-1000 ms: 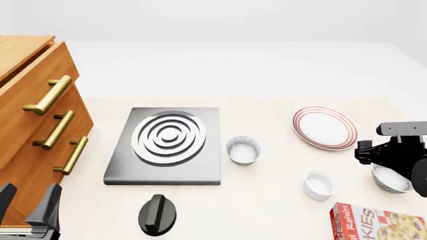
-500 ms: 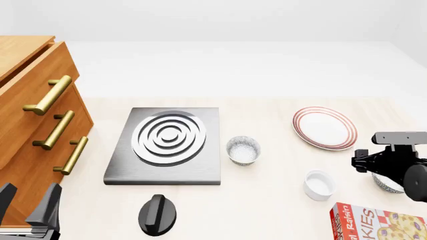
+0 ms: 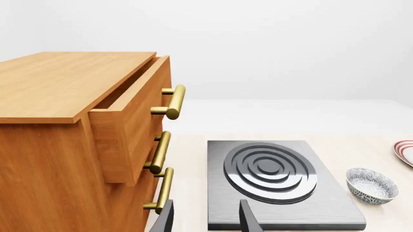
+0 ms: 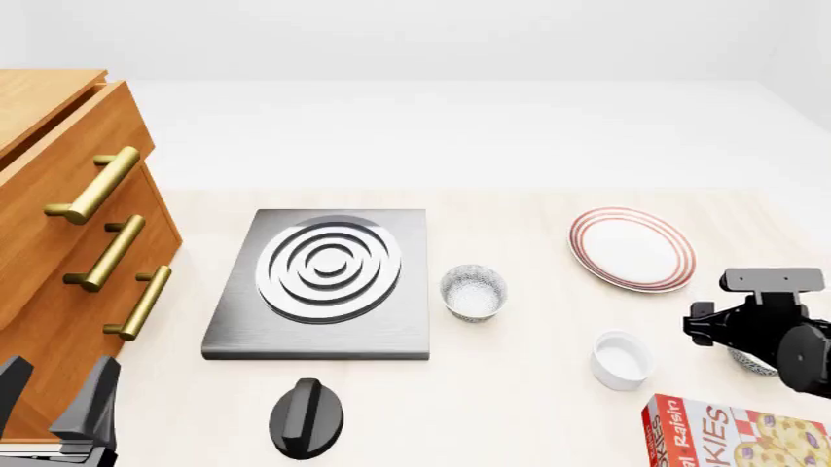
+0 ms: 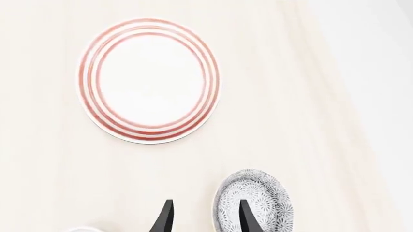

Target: Pick the akita bowl next to the plate and place it on the plate.

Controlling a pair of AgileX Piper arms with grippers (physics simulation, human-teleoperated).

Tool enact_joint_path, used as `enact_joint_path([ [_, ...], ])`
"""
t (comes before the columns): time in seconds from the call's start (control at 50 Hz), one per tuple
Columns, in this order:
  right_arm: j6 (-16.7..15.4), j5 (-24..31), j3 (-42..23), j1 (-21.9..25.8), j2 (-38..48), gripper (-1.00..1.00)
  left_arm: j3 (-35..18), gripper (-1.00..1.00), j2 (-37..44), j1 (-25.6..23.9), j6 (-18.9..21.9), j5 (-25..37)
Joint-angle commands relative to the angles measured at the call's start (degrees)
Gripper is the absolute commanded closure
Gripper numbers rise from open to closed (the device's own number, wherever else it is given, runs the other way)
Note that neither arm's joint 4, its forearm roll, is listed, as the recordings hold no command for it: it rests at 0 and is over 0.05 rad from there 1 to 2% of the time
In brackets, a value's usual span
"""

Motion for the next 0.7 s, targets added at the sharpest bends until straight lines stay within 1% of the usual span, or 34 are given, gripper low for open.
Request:
enact_joint_path([
  [0.02,-0.49,0.74,-0.39,-0.66,0.05,-1.0,0.0,-1.0,-0.01,0.01,0.05,0.0],
  [0.1,-0.45,-0.11,-0.1,-0.58,0.96,-1.0,0.0,-1.0,-0.01,0.01,0.07,0.0],
  [0.14,-0.54,-3.29,1.0,-0.62,3.3,-1.0,0.0,-1.0,-0.02,0.02,0.09,0.0],
  [0.16,-0.56,-3.23,0.98,-0.63,3.27,-1.0,0.0,-1.0,-0.02,0.02,0.09,0.0],
  [0.18,-0.6,-1.22,0.37,-0.66,1.91,-1.0,0.0,-1.0,-0.02,0.02,0.1,0.0],
  [0.2,-0.56,-0.74,0.11,-0.67,1.8,-1.0,0.0,-1.0,-0.02,0.02,0.11,0.0],
  [0.24,-0.66,-3.64,0.89,-0.83,3.97,-1.0,0.0,-1.0,-0.02,0.03,0.13,0.0],
  [0.26,-0.68,-4.23,1.09,-0.8,4.51,-1.0,-0.01,-1.0,-0.02,0.03,0.13,0.0],
  [0.3,-0.71,-4.42,1.13,-0.81,4.82,-1.0,-0.01,-1.0,-0.03,0.03,0.14,0.0],
  [0.32,-0.65,-2.21,0.69,-0.79,3.12,-1.0,-0.01,-1.0,-0.03,0.03,0.15,0.0],
  [0.34,-0.62,-1.87,0.7,-0.8,2.84,-1.0,-0.01,-1.0,-0.03,0.03,0.15,0.0],
  [0.46,-0.91,-2.19,0.74,-1.3,3.29,-1.0,-0.01,-1.0,-0.04,0.04,0.2,0.0],
  [0.52,-1.05,-2.86,1.0,-1.32,3.79,-1.0,-0.01,-1.0,-0.04,0.05,0.22,0.0],
  [0.54,-1.13,-4.92,1.51,-1.37,5.36,-1.0,-0.01,-1.0,-0.04,0.05,0.22,0.0],
  [0.56,-1.11,-3.26,1.26,-1.27,4.08,-1.0,0.0,-1.0,0.0,0.0,-0.01,0.0],
  [0.6,-1.16,-6.05,2.0,-1.38,6.32,-1.0,0.0,-1.0,0.0,0.0,-0.01,0.0],
  [0.64,-1.09,-6.49,2.28,-1.36,6.67,-1.0,0.0,-1.0,0.0,0.0,-0.01,0.0],
  [0.66,-1.15,-4.17,1.88,-1.4,4.75,-1.0,0.0,-1.0,0.0,0.0,-0.01,0.0],
  [0.7,-1.37,-3.39,1.69,-1.52,4.24,-1.0,0.0,-1.0,0.0,0.0,-0.01,0.0],
])
